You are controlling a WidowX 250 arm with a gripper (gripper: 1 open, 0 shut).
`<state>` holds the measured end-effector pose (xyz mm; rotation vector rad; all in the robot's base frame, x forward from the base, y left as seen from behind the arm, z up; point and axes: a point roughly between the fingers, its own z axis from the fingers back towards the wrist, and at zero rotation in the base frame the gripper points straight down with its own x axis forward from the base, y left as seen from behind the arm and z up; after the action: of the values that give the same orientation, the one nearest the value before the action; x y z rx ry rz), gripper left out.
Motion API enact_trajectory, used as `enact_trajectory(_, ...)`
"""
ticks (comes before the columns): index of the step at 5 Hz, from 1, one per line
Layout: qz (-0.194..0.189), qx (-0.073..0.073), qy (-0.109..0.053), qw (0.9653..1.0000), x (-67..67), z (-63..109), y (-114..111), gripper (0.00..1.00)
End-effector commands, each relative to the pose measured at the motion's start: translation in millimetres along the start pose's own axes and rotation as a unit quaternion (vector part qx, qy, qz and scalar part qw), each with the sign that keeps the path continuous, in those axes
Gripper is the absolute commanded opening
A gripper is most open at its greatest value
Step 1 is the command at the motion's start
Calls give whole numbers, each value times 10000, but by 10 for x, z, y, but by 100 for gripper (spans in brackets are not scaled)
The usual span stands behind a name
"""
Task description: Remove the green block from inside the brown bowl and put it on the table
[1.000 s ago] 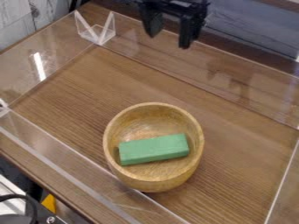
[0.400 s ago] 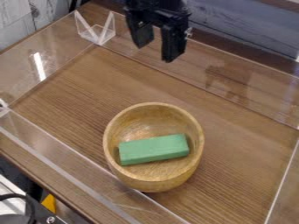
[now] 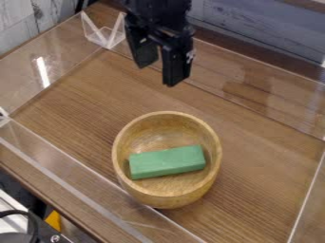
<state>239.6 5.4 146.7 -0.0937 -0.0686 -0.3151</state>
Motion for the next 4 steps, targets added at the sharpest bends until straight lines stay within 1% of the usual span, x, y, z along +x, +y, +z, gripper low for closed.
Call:
enact_trajectory(1, -628, 16, 1, 9980, -148, -37, -180, 100)
enact_trajectory(2, -1190, 23, 151, 9928, -242, -198, -345, 100)
enact_trajectory(3, -1584, 108, 239, 9870, -309, -401, -499, 100)
enact_trajectory(4, -1935, 216, 256, 9805, -244, -553, -610, 100)
